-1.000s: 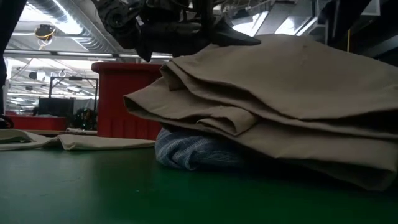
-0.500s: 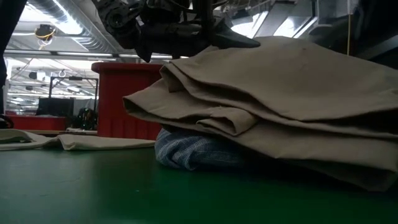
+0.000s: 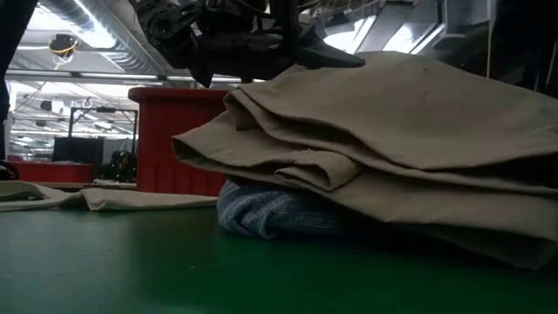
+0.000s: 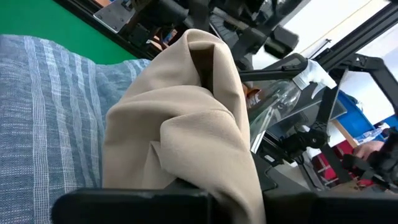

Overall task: Fold Laundry from Bin
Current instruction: Stack the brown shorts on top of the blue polo shirt

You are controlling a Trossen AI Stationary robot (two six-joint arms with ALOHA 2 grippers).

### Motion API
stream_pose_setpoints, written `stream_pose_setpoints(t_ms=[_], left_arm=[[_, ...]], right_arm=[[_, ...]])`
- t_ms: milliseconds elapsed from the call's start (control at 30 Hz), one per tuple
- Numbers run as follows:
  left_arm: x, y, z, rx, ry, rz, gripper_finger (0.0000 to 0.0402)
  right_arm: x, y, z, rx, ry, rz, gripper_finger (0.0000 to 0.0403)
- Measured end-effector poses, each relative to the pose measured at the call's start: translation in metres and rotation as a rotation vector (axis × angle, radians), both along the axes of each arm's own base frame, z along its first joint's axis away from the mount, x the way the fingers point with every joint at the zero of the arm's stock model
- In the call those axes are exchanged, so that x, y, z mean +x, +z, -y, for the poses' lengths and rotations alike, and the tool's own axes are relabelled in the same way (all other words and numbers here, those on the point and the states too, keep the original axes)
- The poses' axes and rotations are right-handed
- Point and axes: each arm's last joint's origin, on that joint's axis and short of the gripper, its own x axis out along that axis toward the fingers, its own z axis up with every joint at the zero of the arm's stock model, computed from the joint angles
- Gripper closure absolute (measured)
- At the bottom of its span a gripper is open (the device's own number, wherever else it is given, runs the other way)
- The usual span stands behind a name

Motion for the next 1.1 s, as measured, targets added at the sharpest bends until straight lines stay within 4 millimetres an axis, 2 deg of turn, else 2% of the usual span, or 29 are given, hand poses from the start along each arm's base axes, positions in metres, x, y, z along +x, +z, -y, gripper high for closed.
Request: stream_pose_setpoints(t_ms=[267,467,600,767,833,900,1000,1100], left_arm=[[0.0,0.0,0.0,-0.001,-0.007,-0.001,0.0383],[0.0,0.0,0.0,-0.002,-0.007,-0.002,0.0383],[0.0,0.0,0.0,0.003,0.019,-0.001,0.0383],[-0.001,0.007,0.003,0.002,0.013,0.024,0.0383],[-0.003,0.013,0.007,0.003,0.009,0.047,0.0383],[-0.005,0.021,0.015,-0.003,-0.005,0.063,0.0383],[-0.01,0.034,0.03,-0.047,0.016,0.078,0.0383],[-0.015,0.043,0.05,-0.068,0.04,0.081,0.0386]], right_arm=[[0.005,-0.029,-0.003,0.01,-0.011,0.0,0.0204],[0.011,-0.036,-0.006,-0.005,-0.052,0.011,0.0211],[0.016,-0.038,-0.009,0.013,-0.045,0.016,0.0259],[0.023,-0.038,-0.014,0.056,-0.047,0.043,0.0372],[0.026,-0.035,-0.017,0.096,-0.062,0.084,0.039],[0.03,-0.029,-0.019,0.145,-0.071,0.119,0.0381],[0.034,-0.005,-0.023,0.223,-0.048,0.178,0.0374],[0.035,0.022,-0.026,0.303,-0.011,0.228,0.0391]])
